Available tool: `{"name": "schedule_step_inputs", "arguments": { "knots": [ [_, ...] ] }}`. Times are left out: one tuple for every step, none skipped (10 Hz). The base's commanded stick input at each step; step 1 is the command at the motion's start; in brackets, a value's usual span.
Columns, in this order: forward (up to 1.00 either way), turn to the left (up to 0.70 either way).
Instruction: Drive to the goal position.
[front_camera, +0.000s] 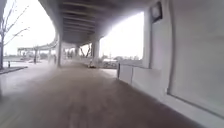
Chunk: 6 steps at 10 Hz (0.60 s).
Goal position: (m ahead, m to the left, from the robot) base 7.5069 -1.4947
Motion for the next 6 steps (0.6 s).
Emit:
{"name": "schedule_step_inputs", "arguments": {
  "knots": [
    [0.70, -0.14],
    [0.70, -0.14],
    [0.70, -0.14],
    [0.70, -0.14],
    [0.70, -0.01],
    [0.70, 0.00]
  ]
}}
